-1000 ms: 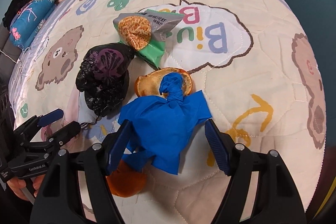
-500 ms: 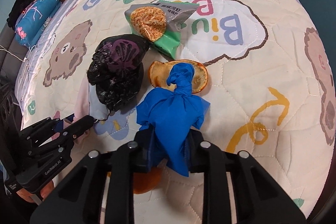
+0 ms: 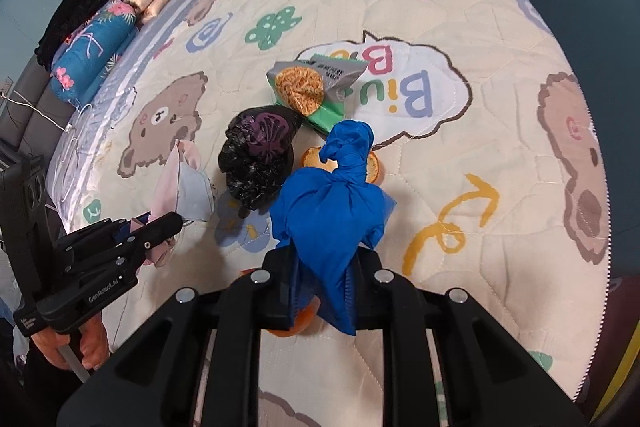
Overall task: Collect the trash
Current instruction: 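Carry the pink cloth and blue cloth over the bin with both tools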
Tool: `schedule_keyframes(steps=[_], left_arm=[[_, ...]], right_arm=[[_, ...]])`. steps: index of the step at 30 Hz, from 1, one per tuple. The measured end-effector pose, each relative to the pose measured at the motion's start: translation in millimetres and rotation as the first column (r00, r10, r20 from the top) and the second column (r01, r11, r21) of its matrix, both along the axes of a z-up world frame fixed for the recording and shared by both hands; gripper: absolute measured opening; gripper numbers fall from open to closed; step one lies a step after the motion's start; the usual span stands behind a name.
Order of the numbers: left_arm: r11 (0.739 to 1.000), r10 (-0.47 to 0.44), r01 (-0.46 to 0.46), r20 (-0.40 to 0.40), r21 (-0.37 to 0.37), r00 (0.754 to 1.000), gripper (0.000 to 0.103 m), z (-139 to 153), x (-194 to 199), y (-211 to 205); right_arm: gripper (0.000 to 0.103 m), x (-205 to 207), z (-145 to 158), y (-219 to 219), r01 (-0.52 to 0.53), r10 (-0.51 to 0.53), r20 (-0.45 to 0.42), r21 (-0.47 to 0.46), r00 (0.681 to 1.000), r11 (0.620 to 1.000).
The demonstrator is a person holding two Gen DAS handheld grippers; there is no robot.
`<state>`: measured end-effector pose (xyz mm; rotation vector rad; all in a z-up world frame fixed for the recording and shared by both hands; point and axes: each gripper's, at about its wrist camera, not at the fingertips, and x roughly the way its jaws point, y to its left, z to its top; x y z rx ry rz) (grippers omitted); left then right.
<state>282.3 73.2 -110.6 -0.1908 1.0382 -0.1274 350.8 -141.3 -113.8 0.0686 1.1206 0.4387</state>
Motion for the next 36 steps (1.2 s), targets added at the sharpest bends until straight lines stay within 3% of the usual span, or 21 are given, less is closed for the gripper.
schedule_keyframes(steps=[17, 36], left_arm=[[0.998, -0.061, 0.062, 0.072, -0.008, 0.996, 0.021, 56, -6, -55], [0.974, -0.213, 0.221, 0.133, -0.052, 0.968, 0.021, 94, -3, -163]], right_arm=[[0.017, -33, 62, -77, 0.090, -0.096, 0.113, 0.059, 0.989, 0.994], [0.017, -66, 94, -200, 0.262, -0.276, 0.172, 0.099, 0.946, 0.960]])
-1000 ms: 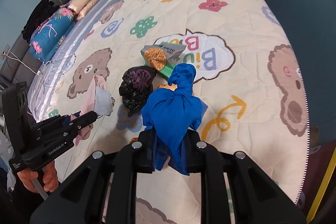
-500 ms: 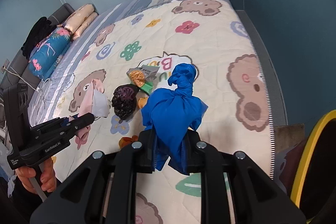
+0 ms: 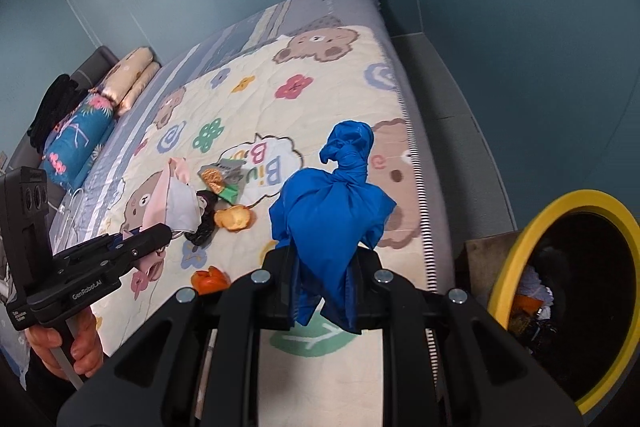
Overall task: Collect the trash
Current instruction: 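Carry the pink cloth and blue cloth over the bin with both tools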
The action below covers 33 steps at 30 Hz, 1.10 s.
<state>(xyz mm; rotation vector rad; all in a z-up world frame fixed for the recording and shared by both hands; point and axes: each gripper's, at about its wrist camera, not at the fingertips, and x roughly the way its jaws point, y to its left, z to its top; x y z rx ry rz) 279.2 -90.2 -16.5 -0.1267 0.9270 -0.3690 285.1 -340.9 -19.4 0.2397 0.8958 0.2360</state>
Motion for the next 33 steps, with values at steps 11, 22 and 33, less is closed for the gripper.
schedule_keyframes(steps=[11, 22, 33], left_arm=[[0.990, -0.142, 0.142, 0.006, -0.001, 0.990, 0.021, 8, 0, -89], [0.963, -0.268, 0.268, -0.003, 0.008, 0.963, 0.021, 10, -8, -172], [0.932, -0.362, 0.362, -0.040, 0.012, 0.931, 0.021, -5, -13, -238]], right_arm=[[0.017, -22, 3, -86, 0.142, -0.142, 0.012, 0.005, 0.990, 0.990], [0.017, -38, -5, -153, 0.247, -0.247, 0.006, 0.013, 0.969, 0.969], [0.017, -51, -21, -206, 0.321, -0.321, -0.012, 0.024, 0.947, 0.947]])
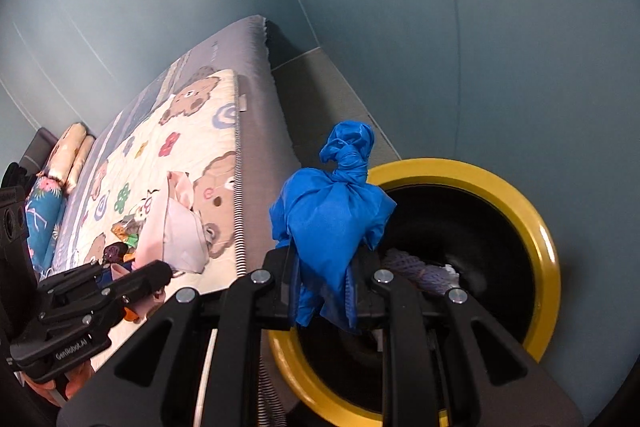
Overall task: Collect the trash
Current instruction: 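Carry the pink cloth and blue cloth over the bin with both tools, then open both tools to drop the pink and blue cloths into the bin, then move both tools back toward the black bag and orange peels on the bed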
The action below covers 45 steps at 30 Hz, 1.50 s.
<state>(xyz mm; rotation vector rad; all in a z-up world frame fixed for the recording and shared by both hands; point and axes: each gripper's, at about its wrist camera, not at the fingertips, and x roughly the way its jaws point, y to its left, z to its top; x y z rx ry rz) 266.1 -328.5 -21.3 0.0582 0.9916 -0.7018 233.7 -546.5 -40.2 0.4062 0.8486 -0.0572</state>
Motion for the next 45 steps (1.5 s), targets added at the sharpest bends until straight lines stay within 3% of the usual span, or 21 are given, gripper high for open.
schedule_keyframes(steps=[16, 24, 35, 45], left_arm=[[0.999, -0.040, 0.041, -0.082, 0.014, 0.996, 0.021, -44, 1, -54], [0.998, -0.063, 0.063, -0.095, -0.005, 0.993, 0.023, -47, -5, -61], [0.998, -0.060, 0.059, -0.054, -0.025, 0.997, 0.062, -40, -14, -55], [1.000, 0.027, -0.026, -0.054, 0.012, 0.998, 0.076, -51, -3, -7]], right_arm=[[0.018, 0, -31, -34, 0.066, -0.065, -0.049, 0.012, 0.997, 0.998], [0.022, 0, -38, -40, 0.120, -0.120, -0.053, -0.001, 0.991, 0.993], [0.043, -9, -36, -51, 0.175, -0.175, -0.046, -0.008, 0.983, 0.985], [0.054, -11, -37, -40, 0.152, -0.152, -0.064, 0.000, 0.986, 0.988]])
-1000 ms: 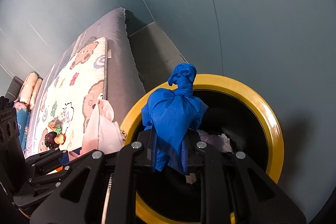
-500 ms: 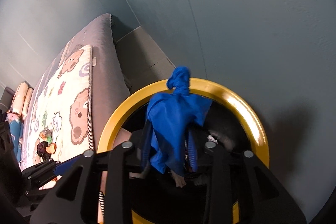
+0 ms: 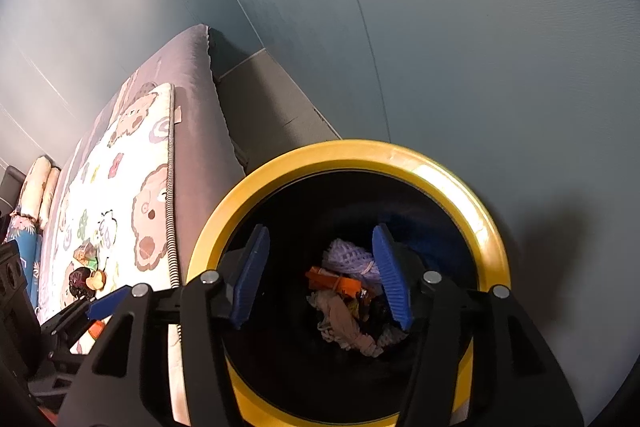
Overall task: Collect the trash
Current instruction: 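Move both tools back toward the black bag and orange peels on the bed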
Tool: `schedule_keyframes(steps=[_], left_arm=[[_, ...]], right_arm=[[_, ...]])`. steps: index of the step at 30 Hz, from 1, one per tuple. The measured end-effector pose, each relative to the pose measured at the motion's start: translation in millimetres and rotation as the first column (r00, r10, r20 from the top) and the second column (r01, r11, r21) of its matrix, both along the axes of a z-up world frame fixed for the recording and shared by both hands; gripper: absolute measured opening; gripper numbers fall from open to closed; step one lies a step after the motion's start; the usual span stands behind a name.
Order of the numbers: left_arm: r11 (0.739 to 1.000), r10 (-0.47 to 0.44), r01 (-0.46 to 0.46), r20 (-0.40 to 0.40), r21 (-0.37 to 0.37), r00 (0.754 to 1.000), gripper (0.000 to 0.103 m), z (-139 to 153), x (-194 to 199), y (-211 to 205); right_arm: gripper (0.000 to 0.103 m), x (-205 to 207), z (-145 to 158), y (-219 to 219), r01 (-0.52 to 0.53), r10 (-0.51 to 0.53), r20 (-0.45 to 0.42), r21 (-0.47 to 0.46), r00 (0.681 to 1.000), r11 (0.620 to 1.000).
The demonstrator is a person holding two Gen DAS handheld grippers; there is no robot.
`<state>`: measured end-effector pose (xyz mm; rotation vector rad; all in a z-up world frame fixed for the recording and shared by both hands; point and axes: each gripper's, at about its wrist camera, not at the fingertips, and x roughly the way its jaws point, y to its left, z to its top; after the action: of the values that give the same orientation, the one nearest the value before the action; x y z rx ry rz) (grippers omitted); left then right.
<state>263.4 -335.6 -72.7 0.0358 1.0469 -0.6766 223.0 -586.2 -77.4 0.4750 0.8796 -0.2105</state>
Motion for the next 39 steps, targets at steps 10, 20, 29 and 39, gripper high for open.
schedule_keyframes(steps=[10, 20, 29, 39], left_arm=[[0.993, 0.120, -0.120, 0.013, 0.015, 0.993, 0.080, 3, 30, 71], [0.973, 0.232, -0.232, 0.032, -0.006, 0.972, 0.084, 15, 40, 142], [0.947, 0.321, -0.321, 0.039, -0.003, 0.946, 0.084, 22, 44, 205], [0.903, 0.427, -0.428, 0.044, 0.016, 0.903, 0.084, 20, 53, 277]], right_arm=[[0.056, 12, 14, 38, -0.068, 0.068, 0.004, -0.018, 0.998, 0.998], [0.062, 28, 30, 96, -0.181, 0.181, 0.016, -0.022, 0.983, 0.983], [0.063, 42, 44, 151, -0.271, 0.272, 0.024, -0.029, 0.962, 0.962], [0.063, 61, 50, 222, -0.379, 0.379, 0.025, -0.031, 0.925, 0.925]])
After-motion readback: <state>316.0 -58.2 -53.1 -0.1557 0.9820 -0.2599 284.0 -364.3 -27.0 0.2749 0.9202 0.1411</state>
